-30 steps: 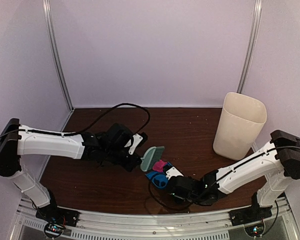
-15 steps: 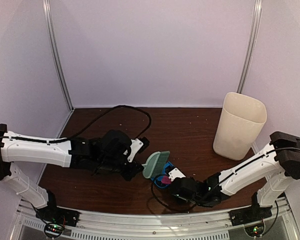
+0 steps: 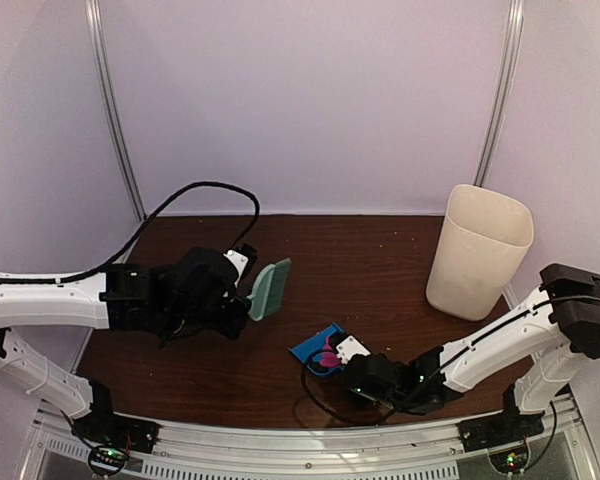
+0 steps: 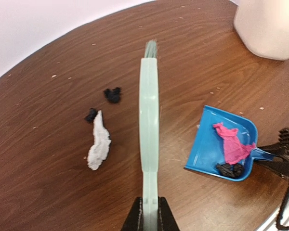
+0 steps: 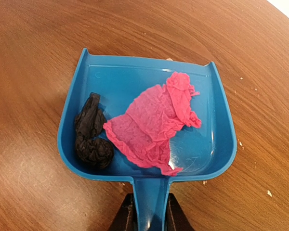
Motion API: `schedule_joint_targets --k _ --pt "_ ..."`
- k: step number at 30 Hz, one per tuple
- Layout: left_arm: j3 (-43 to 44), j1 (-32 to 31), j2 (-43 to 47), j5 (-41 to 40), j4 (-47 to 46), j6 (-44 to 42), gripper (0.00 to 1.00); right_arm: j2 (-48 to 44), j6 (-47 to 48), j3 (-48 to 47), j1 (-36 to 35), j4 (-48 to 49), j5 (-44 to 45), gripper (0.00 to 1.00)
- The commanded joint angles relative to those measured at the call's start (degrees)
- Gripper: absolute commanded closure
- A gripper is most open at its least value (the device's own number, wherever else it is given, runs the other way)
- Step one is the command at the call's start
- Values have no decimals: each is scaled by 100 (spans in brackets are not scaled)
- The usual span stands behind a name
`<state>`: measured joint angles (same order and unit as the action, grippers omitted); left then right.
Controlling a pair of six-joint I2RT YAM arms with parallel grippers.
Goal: Sweep away the paper scraps from the table
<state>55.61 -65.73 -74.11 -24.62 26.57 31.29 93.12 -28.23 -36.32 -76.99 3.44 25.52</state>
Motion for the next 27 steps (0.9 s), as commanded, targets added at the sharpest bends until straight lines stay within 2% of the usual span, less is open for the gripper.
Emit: schedule_joint_targets --k 1,5,11,22,27 --pt "49 142 173 -1219 695 628 100 -21 272 -169 17 200 -116 100" --pt "-180 609 239 -1231 812 717 100 119 453 -429 17 212 -317 100" --pt "-602 1215 134 -803 556 540 100 511 635 -830 17 184 -440 100" --pt "-807 1209 -564 237 -325 -40 100 863 761 -1116 17 249 -438 100" --pt "-782 872 -516 519 -346 -79 100 836 822 -1075 26 287 -386 100"
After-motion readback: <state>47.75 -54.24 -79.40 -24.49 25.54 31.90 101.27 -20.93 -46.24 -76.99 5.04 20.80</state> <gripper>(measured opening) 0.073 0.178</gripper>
